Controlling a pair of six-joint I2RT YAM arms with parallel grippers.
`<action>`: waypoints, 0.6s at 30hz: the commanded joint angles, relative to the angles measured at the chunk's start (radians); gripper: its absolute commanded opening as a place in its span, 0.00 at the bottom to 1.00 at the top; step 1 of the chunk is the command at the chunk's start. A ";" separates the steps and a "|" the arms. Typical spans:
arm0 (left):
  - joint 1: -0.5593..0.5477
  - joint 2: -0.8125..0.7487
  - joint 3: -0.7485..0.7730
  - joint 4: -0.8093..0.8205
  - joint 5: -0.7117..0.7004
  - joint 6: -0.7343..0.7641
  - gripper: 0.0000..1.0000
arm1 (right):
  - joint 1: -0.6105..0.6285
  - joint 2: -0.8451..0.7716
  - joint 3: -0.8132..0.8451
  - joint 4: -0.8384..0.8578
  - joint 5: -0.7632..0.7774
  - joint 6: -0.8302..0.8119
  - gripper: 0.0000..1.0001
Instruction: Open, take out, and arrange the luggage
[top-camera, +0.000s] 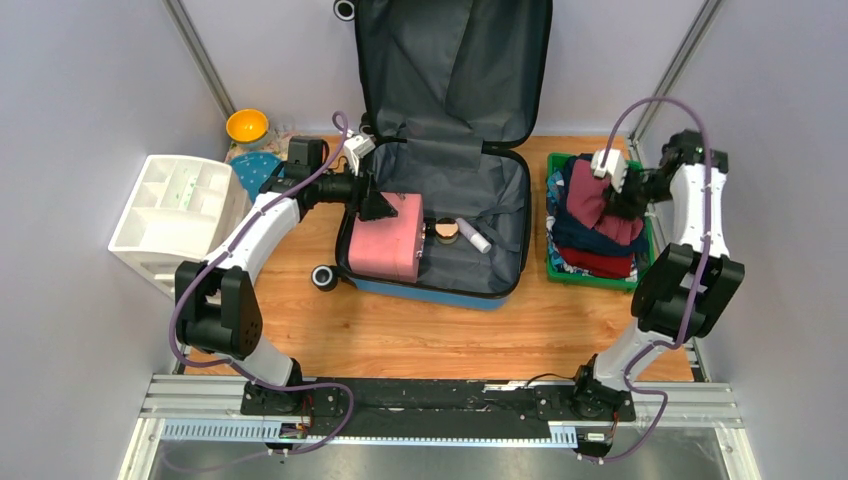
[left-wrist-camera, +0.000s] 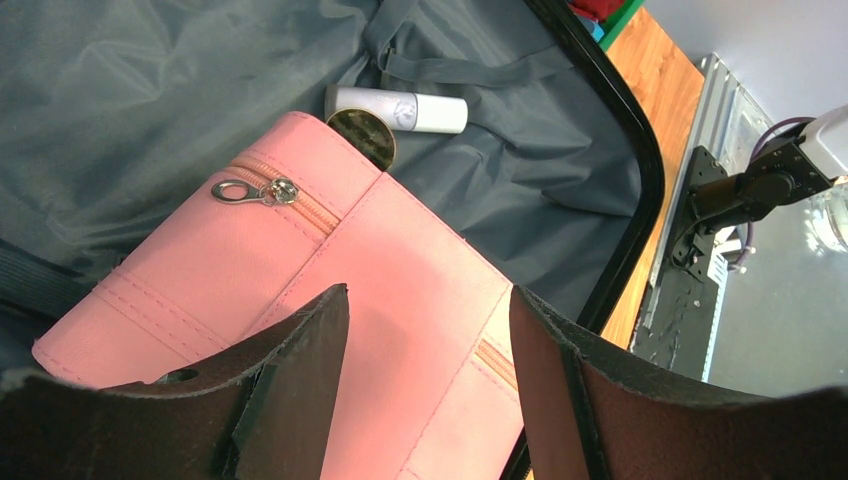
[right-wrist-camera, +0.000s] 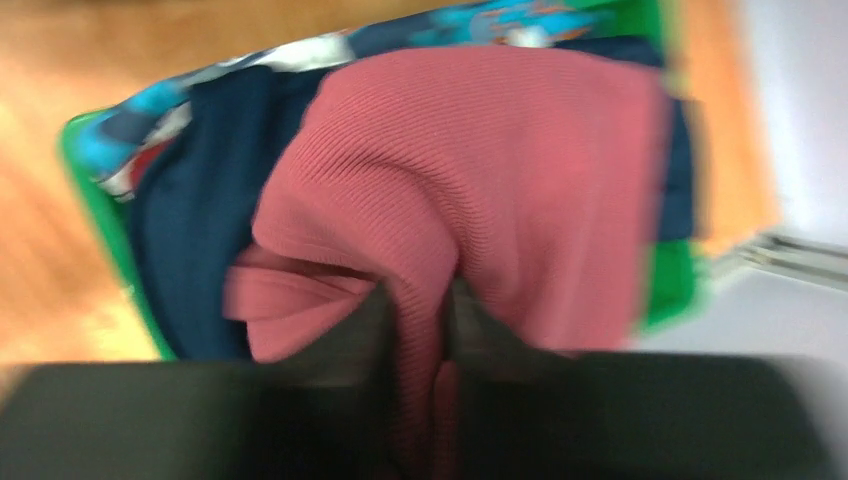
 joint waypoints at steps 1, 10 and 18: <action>0.008 -0.008 0.031 0.014 0.025 -0.004 0.68 | 0.017 -0.108 -0.237 -0.109 0.112 -0.245 0.55; 0.008 -0.010 0.055 -0.009 0.029 0.024 0.68 | 0.028 -0.084 0.019 -0.102 0.107 0.422 0.95; 0.008 -0.019 0.087 -0.042 -0.012 0.070 0.69 | 0.136 -0.281 -0.286 0.154 0.216 0.693 0.97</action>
